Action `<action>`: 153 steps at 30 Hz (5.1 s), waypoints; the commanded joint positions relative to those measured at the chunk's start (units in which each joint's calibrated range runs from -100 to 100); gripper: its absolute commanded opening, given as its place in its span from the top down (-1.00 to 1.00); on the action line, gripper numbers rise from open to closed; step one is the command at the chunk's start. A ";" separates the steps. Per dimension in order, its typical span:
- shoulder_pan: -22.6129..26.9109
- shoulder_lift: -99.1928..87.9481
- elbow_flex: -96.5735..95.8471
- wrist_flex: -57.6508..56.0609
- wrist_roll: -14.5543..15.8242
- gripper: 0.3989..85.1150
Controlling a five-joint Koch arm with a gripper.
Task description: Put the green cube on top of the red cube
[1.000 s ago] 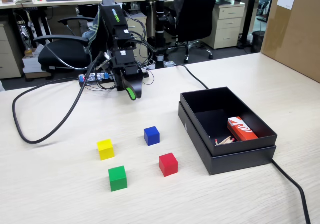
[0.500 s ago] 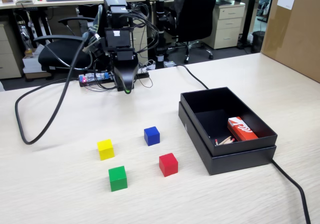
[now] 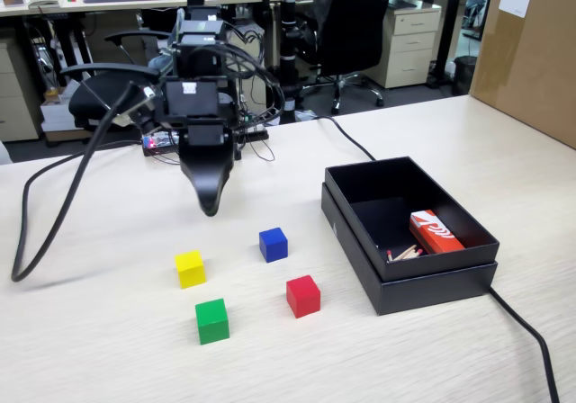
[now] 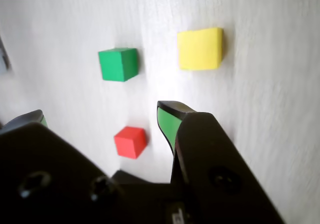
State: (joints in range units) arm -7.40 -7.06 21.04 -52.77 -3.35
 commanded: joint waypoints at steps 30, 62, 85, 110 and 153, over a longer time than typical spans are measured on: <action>-0.73 34.88 23.20 11.08 -2.30 -0.04; -0.39 38.55 22.84 11.95 -4.30 0.16; -0.93 39.01 23.29 11.95 -4.40 0.85; 1.42 15.72 21.21 -1.44 0.73 0.99; 7.86 19.28 19.94 6.50 7.18 0.99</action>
State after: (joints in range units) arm 0.46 13.79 35.28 -50.37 3.93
